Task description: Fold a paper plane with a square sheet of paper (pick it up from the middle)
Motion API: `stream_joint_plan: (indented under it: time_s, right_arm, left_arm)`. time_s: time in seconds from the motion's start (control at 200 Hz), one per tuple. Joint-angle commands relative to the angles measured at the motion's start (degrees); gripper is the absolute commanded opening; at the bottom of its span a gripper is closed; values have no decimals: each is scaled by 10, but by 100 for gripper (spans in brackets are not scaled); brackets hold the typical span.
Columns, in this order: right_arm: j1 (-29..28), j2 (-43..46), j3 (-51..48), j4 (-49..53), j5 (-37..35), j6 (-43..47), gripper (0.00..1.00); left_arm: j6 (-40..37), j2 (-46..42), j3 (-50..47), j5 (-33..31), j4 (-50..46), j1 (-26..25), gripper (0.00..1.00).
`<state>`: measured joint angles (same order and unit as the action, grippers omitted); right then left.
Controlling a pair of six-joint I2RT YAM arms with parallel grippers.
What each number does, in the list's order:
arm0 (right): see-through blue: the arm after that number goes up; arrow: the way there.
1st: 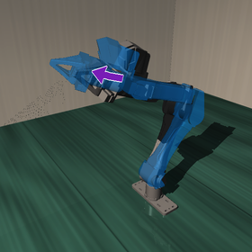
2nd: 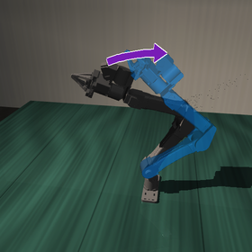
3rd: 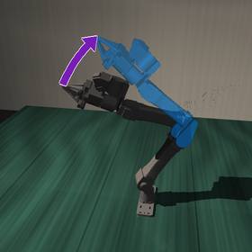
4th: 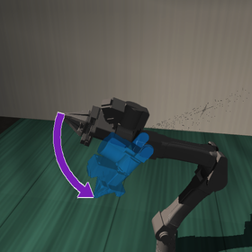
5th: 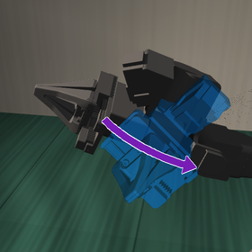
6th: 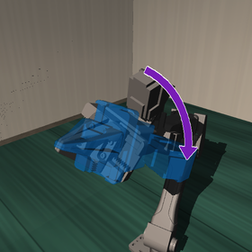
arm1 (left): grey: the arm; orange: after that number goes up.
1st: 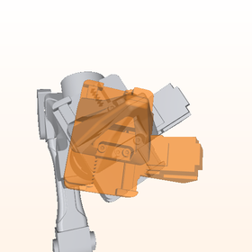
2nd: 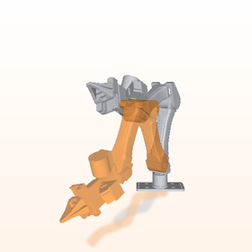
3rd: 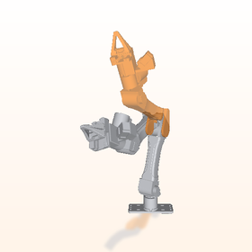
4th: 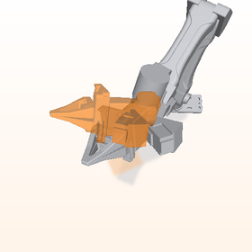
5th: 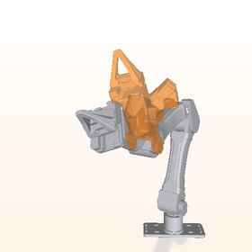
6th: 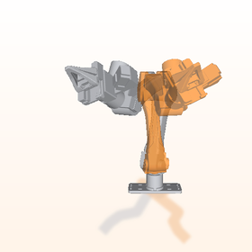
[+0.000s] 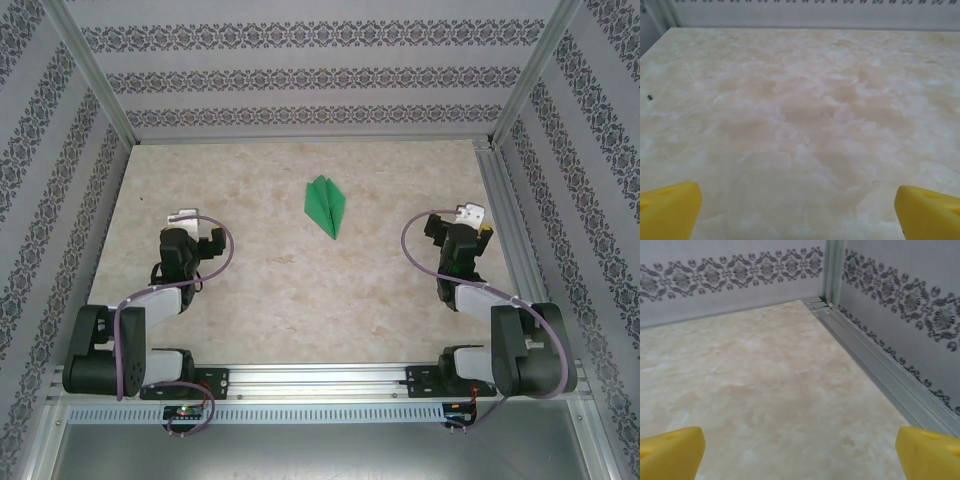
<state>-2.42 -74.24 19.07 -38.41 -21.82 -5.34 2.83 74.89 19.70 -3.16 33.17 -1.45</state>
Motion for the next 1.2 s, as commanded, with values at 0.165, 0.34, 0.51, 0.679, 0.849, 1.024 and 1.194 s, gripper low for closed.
stream_joint_plan:
  time_s: [0.165,0.34,0.51,0.679,0.849,1.024,1.194]
  right_arm:
    - [18,-63,-18,-167,81,35,98]
    - [22,-132,-20,-234,99,34,98]
    - [22,-140,-17,-239,102,38,98]
    - [22,-138,2,-201,95,35,98]
    - [22,-138,2,-199,95,35,98]
    - [22,-138,2,-199,95,36,98]
    - [22,-139,2,-199,95,36,98]
  left_arm:
    - [-18,95,16,78,149,18,100]
    - [-24,111,28,85,144,18,100]
    - [-29,128,17,77,177,12,100]
    - [-32,146,27,63,170,6,100]
    - [-42,145,40,21,145,-14,100]
    - [-46,145,42,29,142,-15,100]
    - [-46,146,43,29,140,-15,100]
